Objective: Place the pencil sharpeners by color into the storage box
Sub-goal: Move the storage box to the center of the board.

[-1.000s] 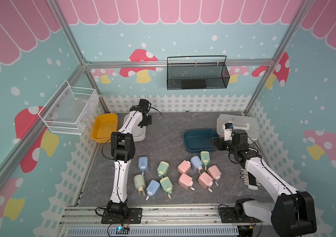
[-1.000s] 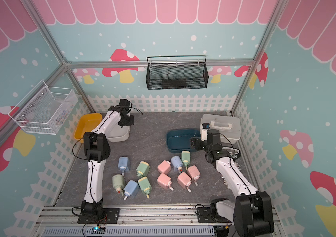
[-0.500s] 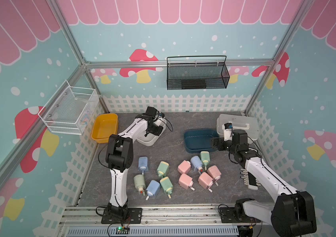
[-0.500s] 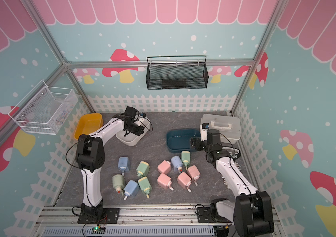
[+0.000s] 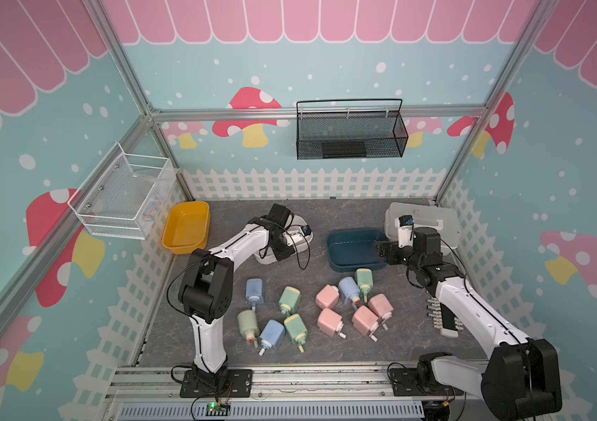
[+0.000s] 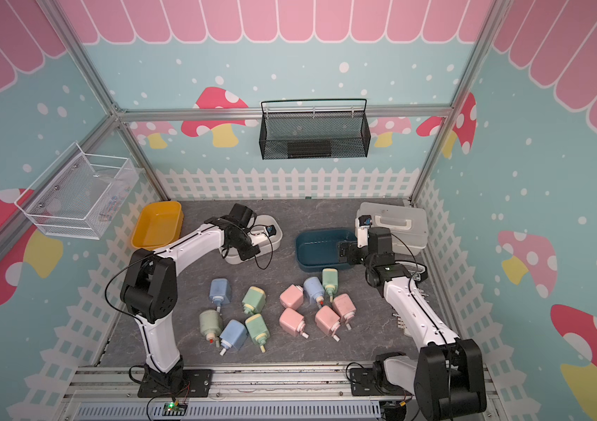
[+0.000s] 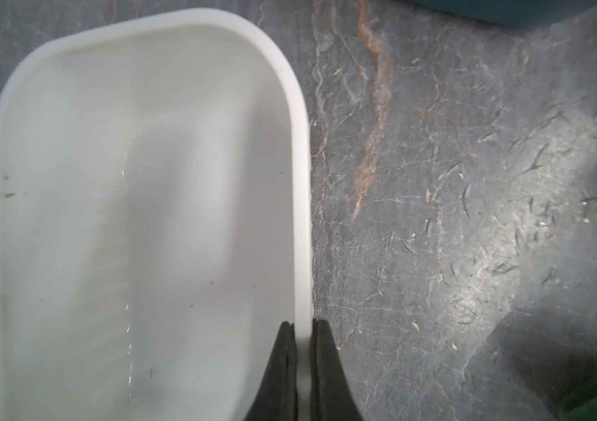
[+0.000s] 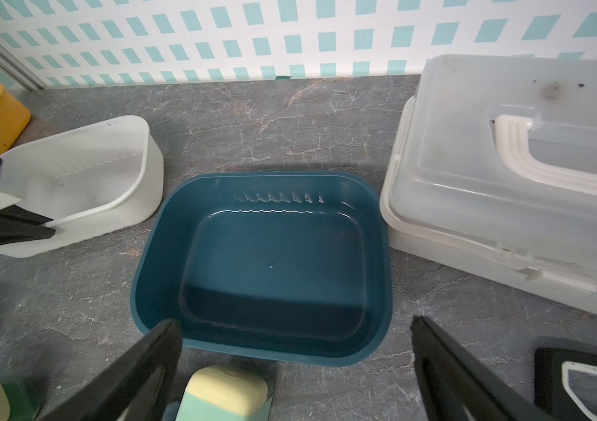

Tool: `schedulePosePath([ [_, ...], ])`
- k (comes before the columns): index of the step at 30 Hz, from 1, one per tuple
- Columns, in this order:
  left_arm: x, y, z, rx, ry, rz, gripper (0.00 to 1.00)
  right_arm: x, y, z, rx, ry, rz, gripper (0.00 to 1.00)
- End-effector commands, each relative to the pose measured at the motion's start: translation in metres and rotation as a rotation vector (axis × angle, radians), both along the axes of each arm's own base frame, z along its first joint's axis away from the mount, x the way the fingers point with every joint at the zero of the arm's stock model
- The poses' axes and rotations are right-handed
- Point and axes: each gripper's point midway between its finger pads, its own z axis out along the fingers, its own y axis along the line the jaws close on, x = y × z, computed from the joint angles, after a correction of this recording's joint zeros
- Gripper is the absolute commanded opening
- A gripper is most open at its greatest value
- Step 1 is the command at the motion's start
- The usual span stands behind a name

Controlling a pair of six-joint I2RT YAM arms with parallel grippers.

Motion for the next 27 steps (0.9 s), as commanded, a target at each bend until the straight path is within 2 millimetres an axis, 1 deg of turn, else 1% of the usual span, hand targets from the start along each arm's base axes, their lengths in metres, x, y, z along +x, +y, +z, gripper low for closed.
schedulePosePath([
  [1, -0.019, -0.005, 0.008, 0.027, -0.019, -0.158, 0.00, 0.004, -0.004, 0.010, -0.017, -0.021, -0.017, 0.99],
  [3, -0.030, -0.014, 0.006, 0.041, -0.021, -0.221, 0.00, 0.004, -0.005, 0.011, -0.022, -0.023, -0.016, 0.98],
  [6, -0.040, -0.019, 0.007, 0.032, -0.012, -0.248, 0.00, 0.004, -0.007, 0.013, -0.032, -0.024, -0.023, 0.99],
  [7, -0.046, -0.021, 0.007, 0.021, -0.003, -0.265, 0.00, 0.004, -0.007, 0.013, -0.034, -0.023, -0.025, 0.99],
  [8, -0.056, -0.023, 0.005, 0.017, 0.026, -0.291, 0.00, 0.003, -0.008, 0.014, -0.036, -0.024, -0.028, 0.99],
  [9, -0.070, -0.022, 0.002, 0.021, 0.080, -0.312, 0.00, 0.003, -0.009, 0.014, -0.039, -0.023, -0.035, 0.99],
  [10, -0.078, -0.021, 0.001, 0.029, 0.116, -0.315, 0.00, 0.003, -0.010, 0.014, -0.039, -0.025, -0.040, 0.99],
  [12, -0.087, -0.016, 0.001, 0.050, 0.157, -0.309, 0.00, 0.003, -0.011, 0.013, -0.036, -0.032, -0.050, 0.99],
  [15, -0.088, -0.014, 0.007, 0.059, 0.144, -0.320, 0.00, 0.003, -0.011, 0.014, -0.028, -0.037, -0.051, 0.98],
  [17, -0.085, -0.016, 0.014, 0.053, 0.125, -0.328, 0.00, 0.003, -0.010, 0.015, -0.026, -0.036, -0.046, 0.98],
  [19, -0.083, -0.021, 0.015, 0.050, 0.117, -0.339, 0.00, 0.003, -0.010, 0.016, -0.030, -0.037, -0.046, 0.99],
  [22, -0.087, -0.033, 0.013, 0.051, 0.117, -0.390, 0.00, 0.002, -0.011, 0.017, -0.034, -0.038, -0.050, 0.98],
  [24, -0.091, -0.045, 0.018, 0.010, 0.108, -0.434, 0.00, 0.001, -0.011, 0.018, -0.037, -0.036, -0.044, 0.99],
  [27, -0.090, -0.051, 0.018, 0.000, 0.098, -0.465, 0.00, -0.001, -0.012, 0.017, -0.044, -0.031, -0.048, 0.99],
])
